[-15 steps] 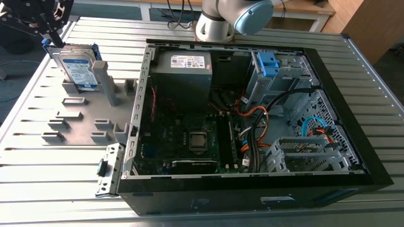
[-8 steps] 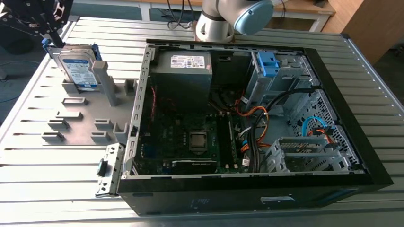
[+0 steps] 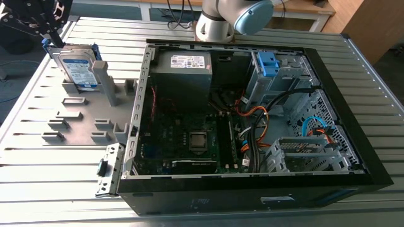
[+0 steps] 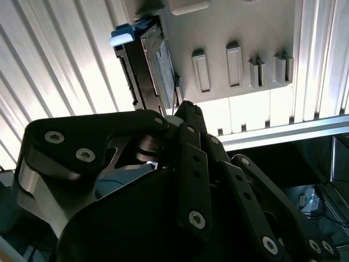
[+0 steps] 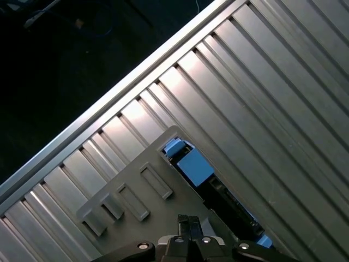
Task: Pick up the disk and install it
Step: 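Pick up the disk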
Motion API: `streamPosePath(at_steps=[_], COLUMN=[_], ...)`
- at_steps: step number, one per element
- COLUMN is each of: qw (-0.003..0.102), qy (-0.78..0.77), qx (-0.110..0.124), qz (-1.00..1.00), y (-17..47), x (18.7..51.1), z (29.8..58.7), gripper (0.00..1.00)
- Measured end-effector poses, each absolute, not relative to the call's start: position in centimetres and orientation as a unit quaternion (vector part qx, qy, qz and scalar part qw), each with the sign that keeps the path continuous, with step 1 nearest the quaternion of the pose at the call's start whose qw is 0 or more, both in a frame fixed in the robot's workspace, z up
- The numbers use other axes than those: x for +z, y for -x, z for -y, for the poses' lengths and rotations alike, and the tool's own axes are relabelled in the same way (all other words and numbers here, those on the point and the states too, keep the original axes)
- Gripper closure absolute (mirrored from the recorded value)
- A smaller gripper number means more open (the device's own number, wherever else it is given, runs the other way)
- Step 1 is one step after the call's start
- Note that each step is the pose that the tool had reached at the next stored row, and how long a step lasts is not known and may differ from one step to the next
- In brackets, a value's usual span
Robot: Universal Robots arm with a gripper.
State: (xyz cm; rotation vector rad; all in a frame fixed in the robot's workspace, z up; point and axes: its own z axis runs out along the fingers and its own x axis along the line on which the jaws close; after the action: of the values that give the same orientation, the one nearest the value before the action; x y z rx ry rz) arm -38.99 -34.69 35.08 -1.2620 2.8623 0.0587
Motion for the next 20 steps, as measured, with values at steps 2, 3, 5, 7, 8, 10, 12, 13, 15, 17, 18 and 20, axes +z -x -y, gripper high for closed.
streamPosePath(at_steps=[2, 3, 5, 7, 8, 10, 12, 13, 15, 17, 18, 20], qw=[0.006, 0.006, 0.006, 0.006, 0.006, 0.006, 0.006, 0.006, 0.006, 0.006, 0.006, 0.006], qy=[0.407, 0.409, 0.412, 0.416, 0.417, 0.421, 0.424, 0.426, 0.429, 0.432, 0.434, 0.437], qx=[0.019, 0.019, 0.019, 0.019, 0.019, 0.019, 0.019, 0.019, 0.019, 0.019, 0.019, 0.019], qz=[-0.913, -0.912, -0.911, -0.909, -0.908, -0.907, -0.905, -0.905, -0.903, -0.902, -0.901, -0.899], y=[38.99, 38.99, 38.99, 38.99, 38.99, 38.99, 38.99, 38.99, 38.99, 38.99, 38.99, 38.99], x=[35.08, 35.08, 35.08, 35.08, 35.08, 35.08, 35.08, 35.08, 35.08, 35.08, 35.08, 35.08], z=[34.69, 34.69, 34.69, 34.69, 34.69, 34.69, 34.69, 34.69, 34.69, 34.69, 34.69, 34.69], gripper=[0.89, 0.89, 0.89, 0.89, 0.89, 0.89, 0.89, 0.89, 0.89, 0.89, 0.89, 0.89])
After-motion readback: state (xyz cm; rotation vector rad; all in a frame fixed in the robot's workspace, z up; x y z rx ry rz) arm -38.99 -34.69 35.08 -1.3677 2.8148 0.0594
